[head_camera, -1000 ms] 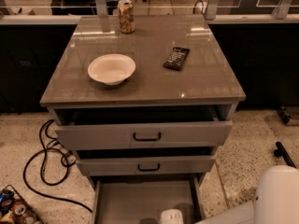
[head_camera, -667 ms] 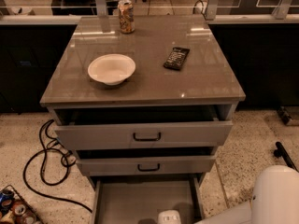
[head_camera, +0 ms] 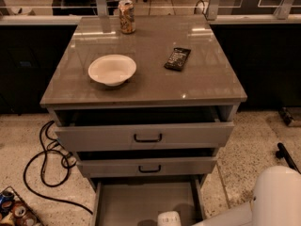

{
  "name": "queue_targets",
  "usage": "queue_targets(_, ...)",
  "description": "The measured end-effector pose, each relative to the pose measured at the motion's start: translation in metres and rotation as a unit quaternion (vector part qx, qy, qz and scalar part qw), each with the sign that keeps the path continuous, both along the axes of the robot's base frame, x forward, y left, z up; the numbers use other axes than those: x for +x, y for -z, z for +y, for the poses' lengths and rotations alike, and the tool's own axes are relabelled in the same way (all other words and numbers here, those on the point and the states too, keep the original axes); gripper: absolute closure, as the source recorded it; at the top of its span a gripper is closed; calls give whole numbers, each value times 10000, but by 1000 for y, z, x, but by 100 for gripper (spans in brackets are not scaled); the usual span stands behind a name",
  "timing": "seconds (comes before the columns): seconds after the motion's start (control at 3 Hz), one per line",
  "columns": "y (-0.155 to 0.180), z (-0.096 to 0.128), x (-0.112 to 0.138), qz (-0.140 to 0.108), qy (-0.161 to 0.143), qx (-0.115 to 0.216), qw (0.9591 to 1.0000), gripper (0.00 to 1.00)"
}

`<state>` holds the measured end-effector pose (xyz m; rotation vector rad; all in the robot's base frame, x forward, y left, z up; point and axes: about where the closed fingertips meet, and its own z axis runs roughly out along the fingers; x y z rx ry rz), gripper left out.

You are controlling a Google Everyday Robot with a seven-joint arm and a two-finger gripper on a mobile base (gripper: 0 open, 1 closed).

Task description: Close bottom drawer

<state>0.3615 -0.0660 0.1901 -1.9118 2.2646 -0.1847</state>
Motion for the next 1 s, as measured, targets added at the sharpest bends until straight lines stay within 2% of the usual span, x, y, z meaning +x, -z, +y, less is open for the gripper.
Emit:
queue_targets(0.33, -1, 0, 0, 0, 0, 0, 10000, 100)
queue_targets(0.67, 0, -1, 13, -252, 4, -139, 9996, 100)
queue_targets(1.0, 0, -1, 13, -253, 4, -139, 9996, 100)
